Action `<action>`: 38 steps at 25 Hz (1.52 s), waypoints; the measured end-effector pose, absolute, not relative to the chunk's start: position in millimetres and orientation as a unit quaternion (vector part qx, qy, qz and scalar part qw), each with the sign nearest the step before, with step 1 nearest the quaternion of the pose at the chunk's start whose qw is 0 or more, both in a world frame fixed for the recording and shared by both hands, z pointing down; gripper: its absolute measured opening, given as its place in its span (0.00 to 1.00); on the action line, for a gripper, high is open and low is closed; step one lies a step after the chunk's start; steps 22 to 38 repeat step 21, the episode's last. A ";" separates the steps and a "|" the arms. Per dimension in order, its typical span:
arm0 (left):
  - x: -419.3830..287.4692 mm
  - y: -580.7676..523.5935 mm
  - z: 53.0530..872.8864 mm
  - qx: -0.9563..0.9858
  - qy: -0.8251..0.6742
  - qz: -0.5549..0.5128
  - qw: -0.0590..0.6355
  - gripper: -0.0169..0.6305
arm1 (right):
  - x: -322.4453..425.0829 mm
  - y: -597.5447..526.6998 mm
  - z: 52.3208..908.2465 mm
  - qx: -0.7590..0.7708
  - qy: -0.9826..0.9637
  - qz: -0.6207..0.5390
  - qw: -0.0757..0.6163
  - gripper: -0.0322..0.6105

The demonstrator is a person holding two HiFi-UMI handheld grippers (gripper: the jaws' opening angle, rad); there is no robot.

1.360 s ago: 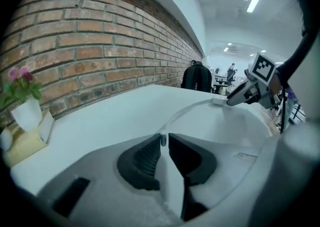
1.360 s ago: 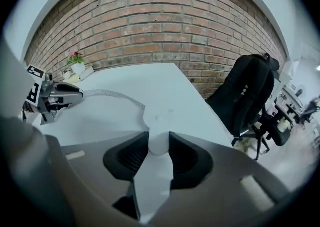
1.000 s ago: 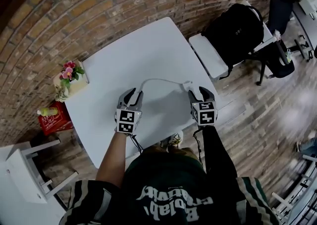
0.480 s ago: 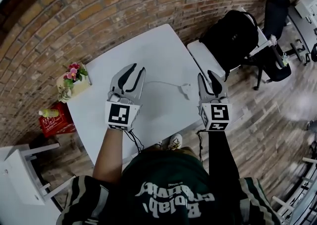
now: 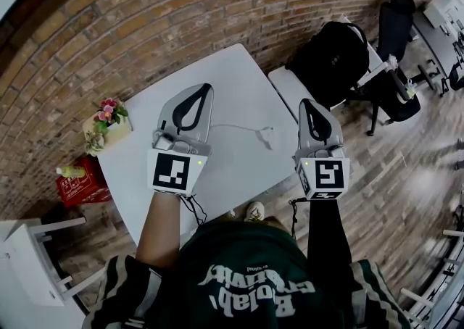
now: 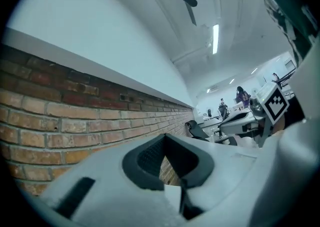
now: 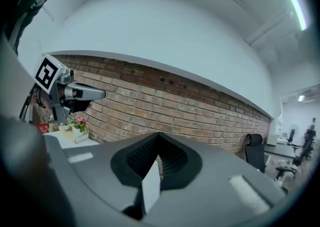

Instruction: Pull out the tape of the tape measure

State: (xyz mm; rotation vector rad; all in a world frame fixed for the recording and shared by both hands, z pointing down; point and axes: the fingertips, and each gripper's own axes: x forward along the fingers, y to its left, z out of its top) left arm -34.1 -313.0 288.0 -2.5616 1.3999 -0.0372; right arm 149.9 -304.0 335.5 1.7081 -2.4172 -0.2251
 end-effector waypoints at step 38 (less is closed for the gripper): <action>-6.2 -324.1 303.8 -0.879 0.465 -0.034 0.100 0.04 | 172.2 -298.1 335.5 0.581 -0.808 -0.065 0.080 0.07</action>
